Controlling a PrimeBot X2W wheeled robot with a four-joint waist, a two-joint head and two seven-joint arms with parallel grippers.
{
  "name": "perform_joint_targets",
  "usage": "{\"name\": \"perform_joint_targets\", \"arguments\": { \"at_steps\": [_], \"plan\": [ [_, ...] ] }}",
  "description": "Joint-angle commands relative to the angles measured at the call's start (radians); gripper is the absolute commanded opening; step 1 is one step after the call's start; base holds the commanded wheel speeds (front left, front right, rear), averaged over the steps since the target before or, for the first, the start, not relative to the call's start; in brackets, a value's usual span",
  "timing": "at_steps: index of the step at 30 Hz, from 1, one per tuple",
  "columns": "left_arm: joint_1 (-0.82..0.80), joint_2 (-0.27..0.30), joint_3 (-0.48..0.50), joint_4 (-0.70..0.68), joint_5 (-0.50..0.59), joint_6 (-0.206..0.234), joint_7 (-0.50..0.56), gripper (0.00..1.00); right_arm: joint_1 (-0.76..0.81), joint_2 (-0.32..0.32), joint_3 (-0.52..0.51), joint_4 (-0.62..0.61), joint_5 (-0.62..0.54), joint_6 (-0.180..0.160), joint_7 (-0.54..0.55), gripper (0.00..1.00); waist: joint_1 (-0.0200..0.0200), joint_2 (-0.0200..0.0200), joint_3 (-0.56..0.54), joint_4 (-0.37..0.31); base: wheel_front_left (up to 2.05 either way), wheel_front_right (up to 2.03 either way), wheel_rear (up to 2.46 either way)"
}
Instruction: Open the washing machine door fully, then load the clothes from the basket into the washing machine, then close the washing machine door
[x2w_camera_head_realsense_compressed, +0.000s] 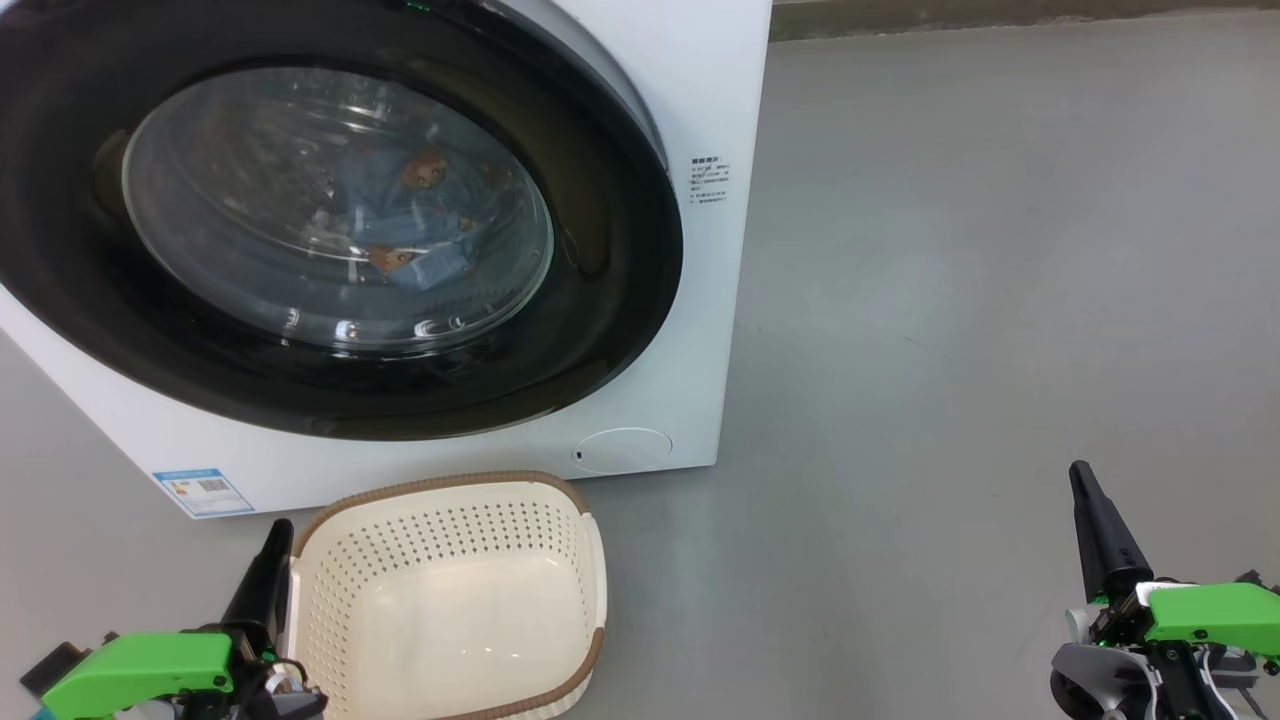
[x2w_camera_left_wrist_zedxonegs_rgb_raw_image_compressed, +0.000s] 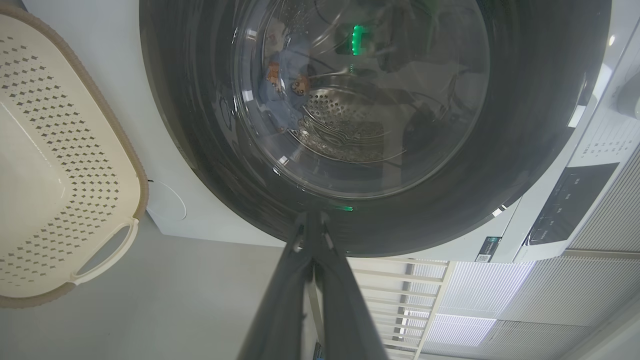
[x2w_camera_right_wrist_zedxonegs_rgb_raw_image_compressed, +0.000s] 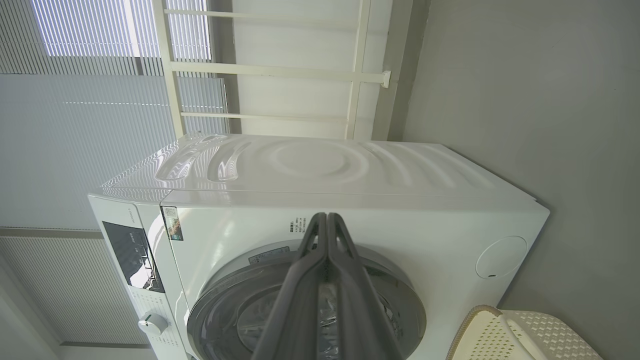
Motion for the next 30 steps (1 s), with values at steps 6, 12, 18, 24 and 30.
{"name": "perform_joint_targets", "arguments": {
  "at_steps": [6,12,18,24,30],
  "plan": [
    [-0.037,0.013,0.034,-0.019,-0.003,-0.001,0.003,0.00,-0.037,-0.007,0.026,-0.031,0.018,0.001,0.002,0.00,0.0000,0.0000,0.000,0.000,0.00,0.00,0.00],
    [-0.037,0.013,0.034,-0.019,-0.003,-0.001,0.003,0.00,-0.037,-0.009,0.029,-0.031,0.020,0.001,0.000,0.00,0.0000,0.0000,0.000,0.000,0.00,0.00,0.00],
    [-0.037,0.013,0.034,-0.019,-0.003,-0.001,0.003,0.00,-0.036,-0.011,0.032,-0.031,0.023,0.001,-0.002,0.00,0.0000,0.0000,0.000,0.000,0.00,0.00,0.00],
    [-0.037,0.013,0.034,-0.019,-0.003,-0.001,0.003,0.00,-0.036,-0.013,0.034,-0.032,0.026,0.001,-0.004,0.00,0.0000,0.0000,0.000,0.000,0.00,0.00,0.00],
    [-0.037,0.013,0.034,-0.019,-0.003,-0.001,0.003,0.00,-0.036,-0.015,0.037,-0.032,0.028,0.001,-0.006,0.00,0.0000,0.0000,0.000,0.000,0.00,0.00,0.00]
  ]
}}
